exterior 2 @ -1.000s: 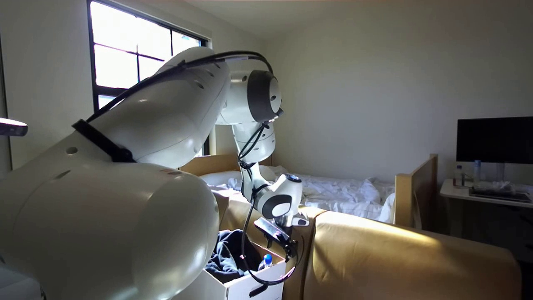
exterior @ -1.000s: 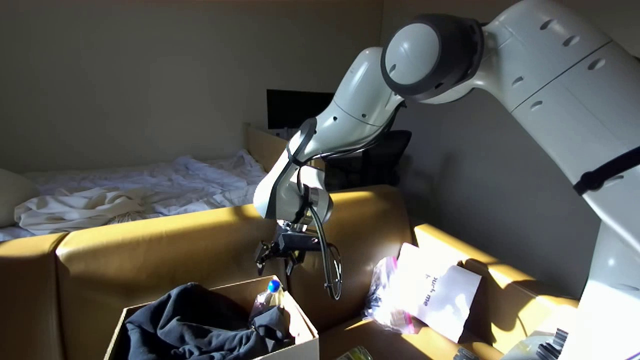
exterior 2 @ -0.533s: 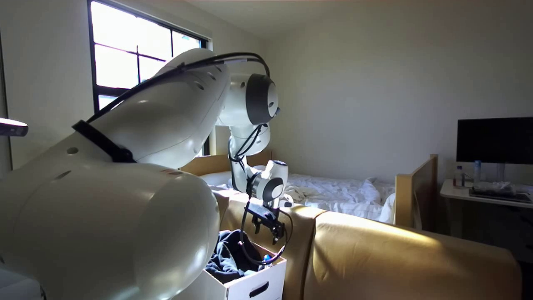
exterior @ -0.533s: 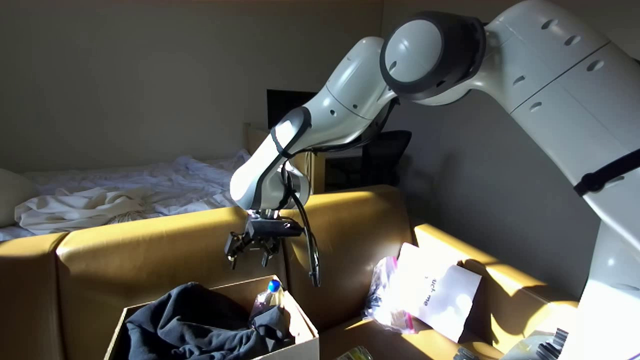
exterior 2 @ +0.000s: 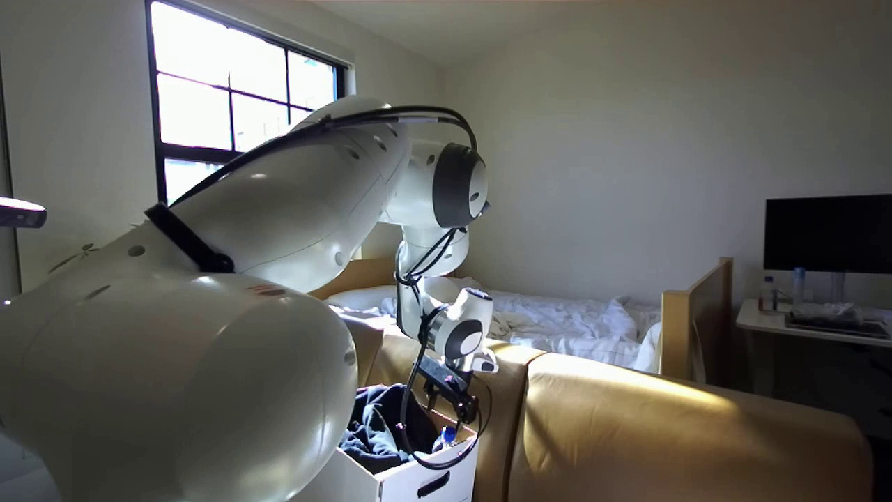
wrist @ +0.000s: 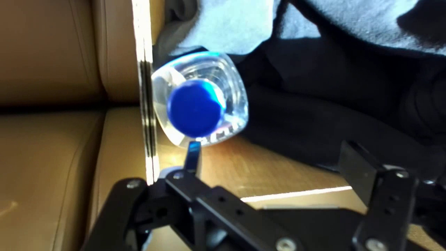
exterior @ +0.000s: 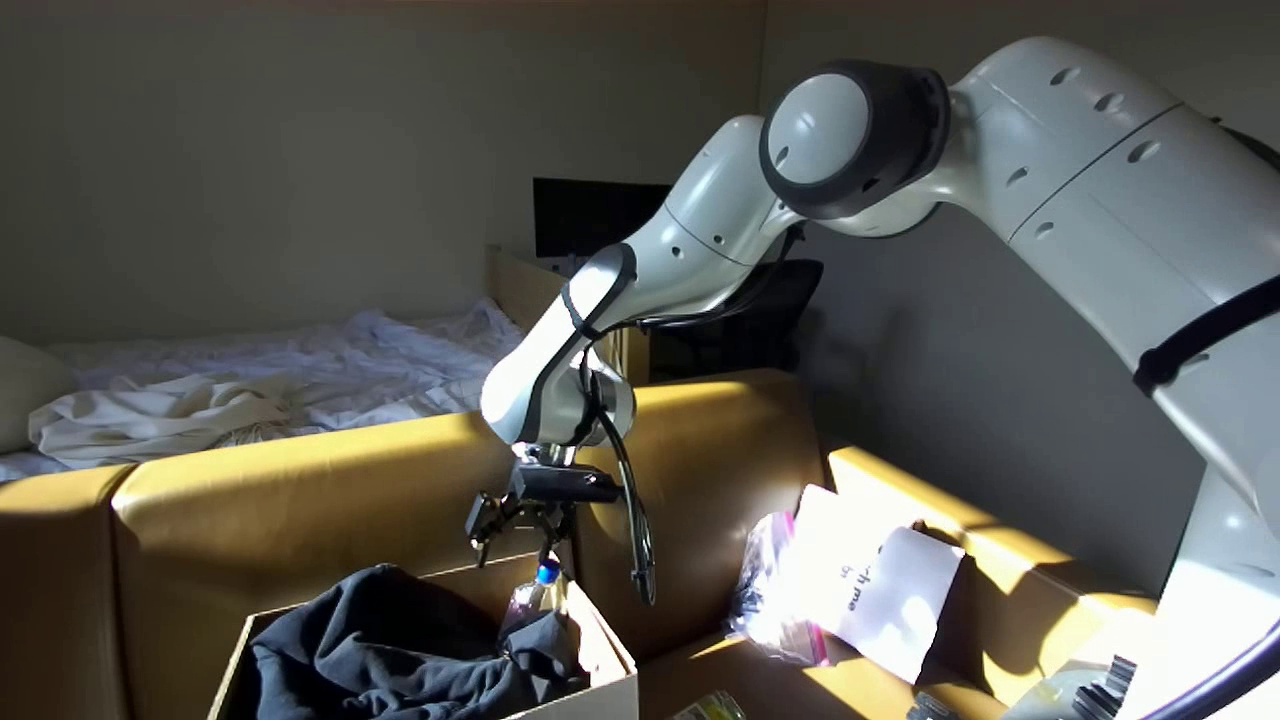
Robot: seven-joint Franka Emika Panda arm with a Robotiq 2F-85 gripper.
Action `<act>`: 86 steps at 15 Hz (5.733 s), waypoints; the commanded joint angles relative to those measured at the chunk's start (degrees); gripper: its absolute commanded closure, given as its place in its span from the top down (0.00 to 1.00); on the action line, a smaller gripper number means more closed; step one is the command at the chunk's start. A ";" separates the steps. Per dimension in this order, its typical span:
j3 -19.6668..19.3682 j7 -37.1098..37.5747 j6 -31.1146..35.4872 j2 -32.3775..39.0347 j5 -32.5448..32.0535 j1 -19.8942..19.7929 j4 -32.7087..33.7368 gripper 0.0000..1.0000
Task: Remove the bottle from the box
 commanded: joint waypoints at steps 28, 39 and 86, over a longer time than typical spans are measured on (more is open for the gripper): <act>-9.82 19.68 -20.58 -2.30 -12.71 10.19 3.97 0.15; -8.68 17.37 -25.60 -1.87 -13.30 9.01 5.79 0.15; -13.56 11.07 -57.10 -29.04 -25.01 -3.00 9.56 0.14</act>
